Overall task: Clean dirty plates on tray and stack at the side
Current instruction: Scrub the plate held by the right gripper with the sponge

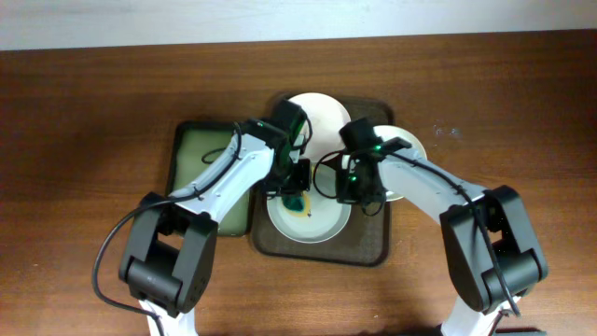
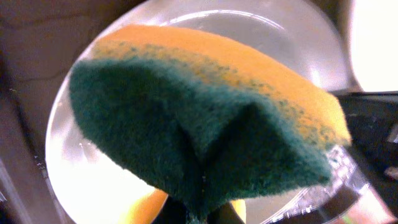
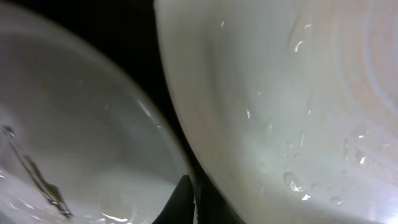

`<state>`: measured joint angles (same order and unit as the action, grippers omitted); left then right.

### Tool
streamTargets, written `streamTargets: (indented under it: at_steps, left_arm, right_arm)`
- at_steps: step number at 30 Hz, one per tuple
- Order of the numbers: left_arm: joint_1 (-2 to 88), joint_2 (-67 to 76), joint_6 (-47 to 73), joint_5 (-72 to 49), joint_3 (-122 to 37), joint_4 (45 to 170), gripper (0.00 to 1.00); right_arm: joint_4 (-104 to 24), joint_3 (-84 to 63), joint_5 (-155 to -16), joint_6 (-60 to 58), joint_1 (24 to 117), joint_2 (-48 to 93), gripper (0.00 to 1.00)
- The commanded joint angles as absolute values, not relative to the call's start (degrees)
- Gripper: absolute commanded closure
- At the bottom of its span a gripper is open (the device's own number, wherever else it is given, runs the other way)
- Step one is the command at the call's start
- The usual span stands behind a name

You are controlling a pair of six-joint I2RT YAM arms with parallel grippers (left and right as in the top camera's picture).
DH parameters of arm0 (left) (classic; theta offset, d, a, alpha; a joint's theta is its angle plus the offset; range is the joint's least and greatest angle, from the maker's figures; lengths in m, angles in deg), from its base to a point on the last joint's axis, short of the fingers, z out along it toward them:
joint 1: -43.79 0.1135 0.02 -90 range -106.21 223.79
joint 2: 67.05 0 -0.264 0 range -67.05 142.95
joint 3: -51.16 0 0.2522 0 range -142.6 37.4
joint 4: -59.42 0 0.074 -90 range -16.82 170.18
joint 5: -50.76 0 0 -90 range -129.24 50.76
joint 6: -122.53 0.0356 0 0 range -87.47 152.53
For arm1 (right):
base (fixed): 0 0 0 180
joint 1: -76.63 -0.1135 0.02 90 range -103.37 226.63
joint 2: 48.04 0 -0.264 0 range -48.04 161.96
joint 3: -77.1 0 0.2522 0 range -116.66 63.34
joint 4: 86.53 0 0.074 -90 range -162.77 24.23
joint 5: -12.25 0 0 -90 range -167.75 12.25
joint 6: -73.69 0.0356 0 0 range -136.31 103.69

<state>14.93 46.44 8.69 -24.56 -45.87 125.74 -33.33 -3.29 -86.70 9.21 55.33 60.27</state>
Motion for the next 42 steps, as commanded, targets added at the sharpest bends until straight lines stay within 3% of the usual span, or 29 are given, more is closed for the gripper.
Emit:
streamTargets:
  at_steps: [1,7,12,18,21,25,27,31,35,42]
  left_arm:
    - [14.4,49.5,3.6,-22.8,-44.3,122.3,1.0]
    - [10.7,58.5,2.5,-10.1,-44.4,114.9,1.0]
    - [10.1,58.7,10.4,-6.6,-47.8,112.7,1.0]
    - [9.0,58.7,10.5,-3.3,-47.9,109.5,1.0]
    - [10.6,58.7,10.3,-14.3,-48.0,114.2,1.0]
    - [16.7,58.7,8.5,-40.8,-55.7,131.7,1.0]
    - [18.3,58.7,8.6,-46.3,-58.9,135.5,1.0]
    - [18.0,59.0,9.1,-34.2,-58.8,131.2,1.0]
    - [12.6,60.1,11.9,-14.0,-58.3,125.1,1.0]
    - [5.3,60.5,11.9,-11.7,-58.3,121.2,1.0]
  right_arm:
    - [-34.8,-2.2,-86.2,11.6,59.0,62.0,0.96]
    - [-34.6,-2.2,-86.1,9.8,59.0,62.0,0.96]
    - [-34.7,-2.2,-86.2,9.4,59.0,62.0,0.96]
    - [-34.4,-2.2,-86.1,9.0,59.0,62.0,0.96]
    - [-34.1,-2.2,-86.1,9.0,59.0,62.0,0.96]
    - [-34.0,-2.2,-85.9,8.6,59.0,62.0,0.96]
    - [-34.0,-2.2,-85.9,8.6,59.0,62.0,0.96]
    - [-34.0,-2.2,-85.9,8.6,59.0,62.0,0.96]
    - [-34.0,-2.2,-85.9,8.6,59.0,62.0,0.96]
    - [-33.9,-2.2,-85.9,8.5,59.0,62.0,0.96]
